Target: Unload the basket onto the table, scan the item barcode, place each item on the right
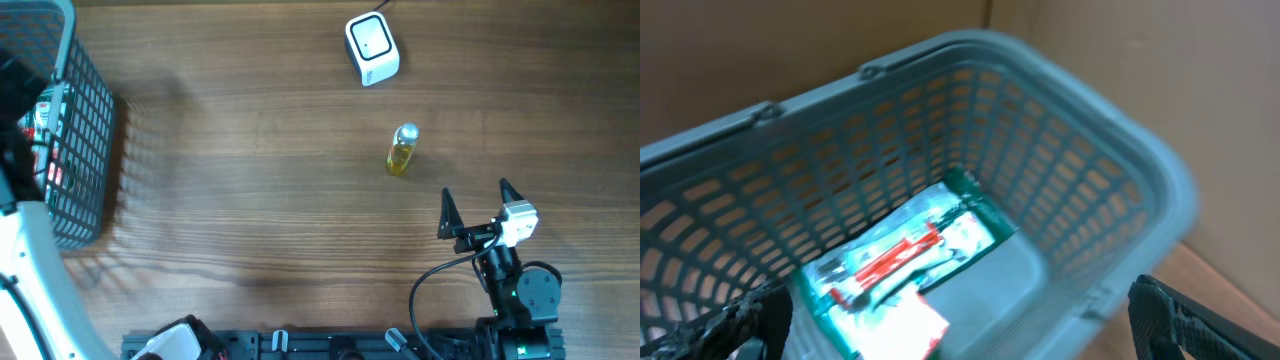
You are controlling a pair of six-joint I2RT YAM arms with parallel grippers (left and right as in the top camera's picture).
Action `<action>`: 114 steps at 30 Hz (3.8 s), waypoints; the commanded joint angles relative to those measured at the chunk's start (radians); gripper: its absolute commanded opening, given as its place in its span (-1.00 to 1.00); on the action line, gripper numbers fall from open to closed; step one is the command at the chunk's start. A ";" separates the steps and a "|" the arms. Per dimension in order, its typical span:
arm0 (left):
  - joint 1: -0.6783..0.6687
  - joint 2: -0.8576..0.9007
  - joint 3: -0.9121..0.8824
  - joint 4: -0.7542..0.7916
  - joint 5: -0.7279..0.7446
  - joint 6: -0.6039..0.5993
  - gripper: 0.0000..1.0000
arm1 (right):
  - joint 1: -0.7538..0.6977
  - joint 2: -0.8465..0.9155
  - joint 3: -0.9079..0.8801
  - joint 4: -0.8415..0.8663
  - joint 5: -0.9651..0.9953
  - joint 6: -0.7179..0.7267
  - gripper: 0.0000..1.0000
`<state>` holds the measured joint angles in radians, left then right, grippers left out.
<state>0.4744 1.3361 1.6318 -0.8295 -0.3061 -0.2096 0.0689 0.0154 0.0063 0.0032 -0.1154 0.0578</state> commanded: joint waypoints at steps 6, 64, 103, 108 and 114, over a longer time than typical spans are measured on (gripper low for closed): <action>0.223 0.117 0.006 -0.045 0.238 0.225 0.99 | -0.005 -0.006 -0.001 0.003 0.002 -0.003 0.99; 0.251 0.661 -0.051 -0.177 0.377 0.490 0.65 | -0.005 -0.006 -0.001 0.003 0.002 -0.003 0.99; 0.116 0.118 0.294 -0.094 0.557 0.280 0.17 | -0.005 -0.006 -0.001 0.003 0.002 -0.003 1.00; -0.081 0.087 0.294 -0.237 0.556 0.271 0.15 | -0.005 -0.006 -0.001 0.003 0.002 -0.003 0.99; -0.355 0.126 0.277 -0.380 0.533 0.216 0.14 | -0.005 -0.006 -0.001 0.003 0.002 -0.003 0.99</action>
<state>0.2424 1.4452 1.9121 -1.1843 0.2207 0.0532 0.0689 0.0154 0.0063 0.0032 -0.1154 0.0578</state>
